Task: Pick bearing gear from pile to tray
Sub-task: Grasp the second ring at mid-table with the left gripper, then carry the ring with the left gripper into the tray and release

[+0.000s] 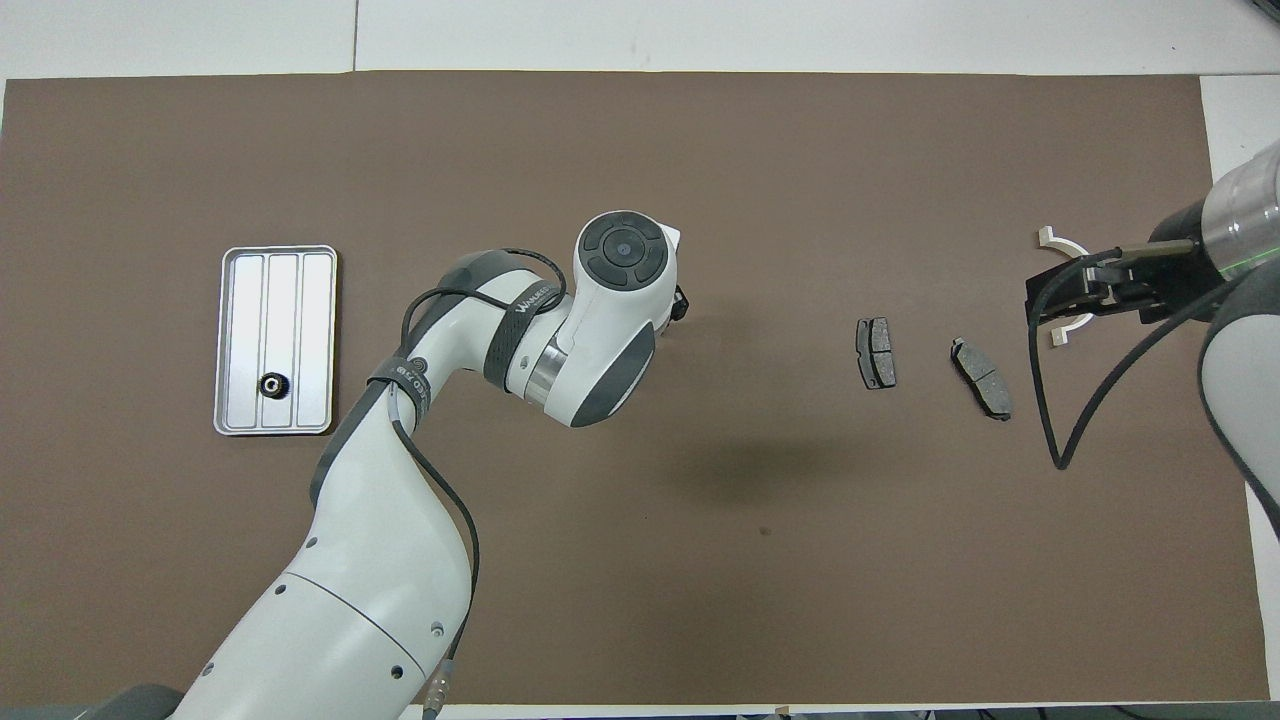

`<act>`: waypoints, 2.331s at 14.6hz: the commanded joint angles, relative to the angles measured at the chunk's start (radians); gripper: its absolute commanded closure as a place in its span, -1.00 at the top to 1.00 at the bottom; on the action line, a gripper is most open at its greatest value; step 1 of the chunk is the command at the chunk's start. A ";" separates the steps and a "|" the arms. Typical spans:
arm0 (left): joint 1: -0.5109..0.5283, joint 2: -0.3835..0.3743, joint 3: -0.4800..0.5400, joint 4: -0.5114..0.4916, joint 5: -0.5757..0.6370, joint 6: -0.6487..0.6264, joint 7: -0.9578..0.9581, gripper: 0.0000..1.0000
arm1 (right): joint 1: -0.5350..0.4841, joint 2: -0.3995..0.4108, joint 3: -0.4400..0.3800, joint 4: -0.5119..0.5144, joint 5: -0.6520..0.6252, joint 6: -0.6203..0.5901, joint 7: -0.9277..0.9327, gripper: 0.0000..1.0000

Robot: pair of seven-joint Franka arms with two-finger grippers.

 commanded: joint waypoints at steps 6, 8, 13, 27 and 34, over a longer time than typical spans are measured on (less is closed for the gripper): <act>-0.031 -0.048 0.020 -0.079 -0.021 0.031 -0.024 0.34 | -0.032 0.012 -0.004 0.066 -0.014 -0.052 -0.010 1.00; -0.035 -0.048 0.020 -0.079 -0.021 0.030 -0.025 0.01 | -0.052 -0.012 -0.003 0.004 -0.012 -0.007 -0.030 1.00; -0.035 -0.056 0.020 -0.099 -0.021 0.039 -0.028 -1.00 | -0.066 -0.060 -0.003 -0.085 -0.003 -0.001 -0.052 1.00; 0.490 -0.410 0.030 -0.372 -0.020 -0.020 0.712 -1.00 | -0.072 -0.074 -0.006 -0.118 -0.024 0.028 -0.047 1.00; 0.650 -0.376 0.028 -0.458 -0.020 0.155 0.916 -1.00 | -0.073 -0.081 -0.006 -0.133 -0.072 0.042 -0.060 1.00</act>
